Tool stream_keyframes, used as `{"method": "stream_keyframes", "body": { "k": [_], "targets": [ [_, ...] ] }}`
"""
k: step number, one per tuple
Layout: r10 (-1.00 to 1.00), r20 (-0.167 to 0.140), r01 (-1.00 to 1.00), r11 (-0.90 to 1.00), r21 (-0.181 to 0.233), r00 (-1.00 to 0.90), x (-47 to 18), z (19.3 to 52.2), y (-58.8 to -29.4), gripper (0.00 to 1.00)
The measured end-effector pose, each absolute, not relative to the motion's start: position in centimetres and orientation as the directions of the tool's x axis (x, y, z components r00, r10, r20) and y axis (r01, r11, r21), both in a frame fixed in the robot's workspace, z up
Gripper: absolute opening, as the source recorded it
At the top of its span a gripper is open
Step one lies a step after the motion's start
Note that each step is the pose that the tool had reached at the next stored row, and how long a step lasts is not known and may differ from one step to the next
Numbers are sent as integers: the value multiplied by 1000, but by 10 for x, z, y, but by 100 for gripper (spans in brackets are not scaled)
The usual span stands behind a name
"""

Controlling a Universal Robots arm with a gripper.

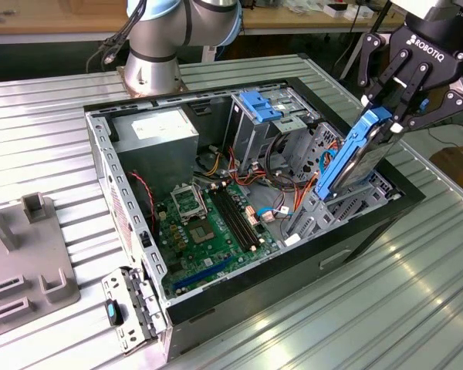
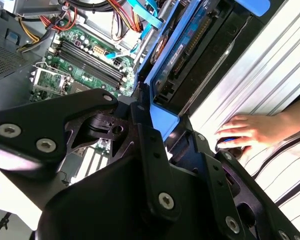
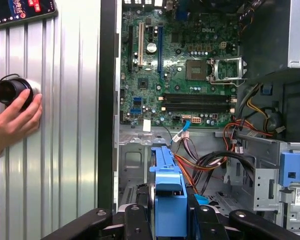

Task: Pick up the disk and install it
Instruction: 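Insert the disk into the insertion slot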

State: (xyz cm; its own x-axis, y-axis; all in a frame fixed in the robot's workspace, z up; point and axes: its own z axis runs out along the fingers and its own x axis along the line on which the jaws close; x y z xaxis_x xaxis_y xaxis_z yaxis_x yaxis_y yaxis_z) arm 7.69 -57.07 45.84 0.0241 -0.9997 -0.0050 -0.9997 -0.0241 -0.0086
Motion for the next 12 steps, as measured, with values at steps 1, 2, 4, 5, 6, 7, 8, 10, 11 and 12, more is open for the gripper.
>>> {"method": "stream_keyframes", "body": {
  "k": [1,2,4,5,6,7,8,10,11,12],
  "targets": [
    [-1000,-5,-1000,-24,-9,24,77,458,-571,37],
    [-1000,-5,-1000,-24,-9,24,77,458,-571,37],
    [-1000,-5,-1000,-24,-9,24,77,457,-571,37],
    [-1000,-5,-1000,-24,-9,24,76,456,-571,37],
    [-1000,-5,-1000,-24,-9,24,76,455,-571,37],
    [-1000,-5,-1000,-24,-9,24,76,455,-571,37],
    [-1000,-5,-1000,-24,-9,24,76,455,-571,37],
    [-1000,-5,-1000,-24,-9,24,76,453,-571,37],
    [-1000,-5,-1000,-24,-9,24,76,453,-571,37],
    [-1000,-5,-1000,-24,-9,24,76,452,-571,37]
  ]
}}
